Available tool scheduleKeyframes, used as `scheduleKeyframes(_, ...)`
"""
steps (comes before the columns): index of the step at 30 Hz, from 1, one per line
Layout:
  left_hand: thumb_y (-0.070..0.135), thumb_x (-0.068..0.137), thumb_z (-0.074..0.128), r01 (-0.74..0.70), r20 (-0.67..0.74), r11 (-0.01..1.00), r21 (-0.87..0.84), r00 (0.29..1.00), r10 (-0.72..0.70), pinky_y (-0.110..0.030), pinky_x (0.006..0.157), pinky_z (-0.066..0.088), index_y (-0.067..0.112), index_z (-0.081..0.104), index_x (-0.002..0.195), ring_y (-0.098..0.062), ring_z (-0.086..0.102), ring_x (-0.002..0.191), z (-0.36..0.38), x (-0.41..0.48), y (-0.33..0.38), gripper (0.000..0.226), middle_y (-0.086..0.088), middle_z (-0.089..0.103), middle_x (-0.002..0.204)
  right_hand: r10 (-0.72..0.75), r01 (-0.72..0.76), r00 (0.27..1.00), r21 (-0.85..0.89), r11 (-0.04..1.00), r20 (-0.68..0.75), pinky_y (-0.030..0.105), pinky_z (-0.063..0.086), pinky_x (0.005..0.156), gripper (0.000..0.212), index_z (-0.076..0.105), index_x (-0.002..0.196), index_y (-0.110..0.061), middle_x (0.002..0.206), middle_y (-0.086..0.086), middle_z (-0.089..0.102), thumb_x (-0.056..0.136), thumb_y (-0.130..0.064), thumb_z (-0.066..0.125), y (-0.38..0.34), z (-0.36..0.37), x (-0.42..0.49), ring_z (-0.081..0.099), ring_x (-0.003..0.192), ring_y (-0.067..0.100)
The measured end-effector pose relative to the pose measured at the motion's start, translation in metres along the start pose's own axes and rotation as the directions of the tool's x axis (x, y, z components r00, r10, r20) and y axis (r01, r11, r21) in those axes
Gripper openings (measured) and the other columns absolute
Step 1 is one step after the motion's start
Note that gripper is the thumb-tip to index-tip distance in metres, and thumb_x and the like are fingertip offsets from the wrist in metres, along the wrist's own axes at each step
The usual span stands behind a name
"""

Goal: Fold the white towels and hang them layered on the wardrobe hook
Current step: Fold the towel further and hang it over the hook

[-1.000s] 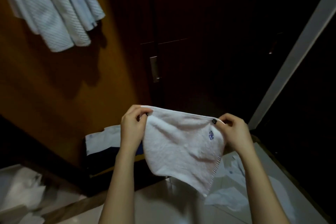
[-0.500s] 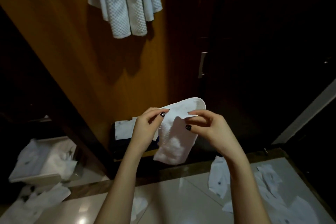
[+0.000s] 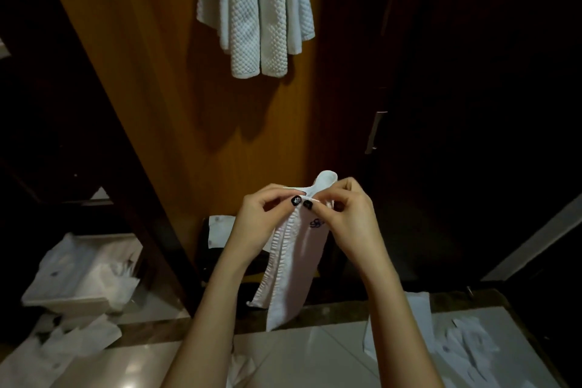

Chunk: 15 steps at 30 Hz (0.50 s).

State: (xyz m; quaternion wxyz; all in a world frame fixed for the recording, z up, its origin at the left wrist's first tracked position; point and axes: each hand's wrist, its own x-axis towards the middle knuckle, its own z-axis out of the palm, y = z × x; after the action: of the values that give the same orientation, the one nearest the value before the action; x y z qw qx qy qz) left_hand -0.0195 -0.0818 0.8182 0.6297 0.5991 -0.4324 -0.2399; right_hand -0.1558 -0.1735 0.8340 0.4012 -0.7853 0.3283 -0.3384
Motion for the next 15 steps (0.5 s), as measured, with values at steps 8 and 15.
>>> scheduleKeyframes(8, 0.016, 0.086, 0.072, 0.022, 0.023, 0.996, -0.091, 1.000, -0.020, -0.019, 0.074, 0.052, 0.026, 0.078, 0.088, -0.012, 0.070, 0.090, -0.004, 0.013, -0.001, 0.013, -0.001, 0.074, 0.094, -0.039, 0.038, 0.999, -0.035, 0.999, -0.034, 0.041, 0.040, 0.106, 0.006, 0.074, 0.081, -0.022, 0.122, -0.016, 0.048, 0.086, -0.021, 0.074, -0.002, 0.006, 0.009, 0.035, 0.127, 0.003)
scheduleKeyframes(15, 0.007, 0.088, 0.068, 0.018, -0.080, 0.987, -0.157, 0.996, -0.031, -0.016, 0.067, 0.052, 0.017, 0.075, 0.090, -0.005, 0.070, 0.082, -0.011, 0.023, -0.004, 0.012, 0.006, 0.075, 0.089, -0.016, 0.022, 0.999, -0.194, 0.981, 0.031, 0.026, 0.019, 0.110, 0.009, 0.071, 0.087, -0.022, 0.140, -0.010, 0.047, 0.085, -0.030, 0.074, 0.006, -0.009, 0.019, 0.024, 0.142, 0.009)
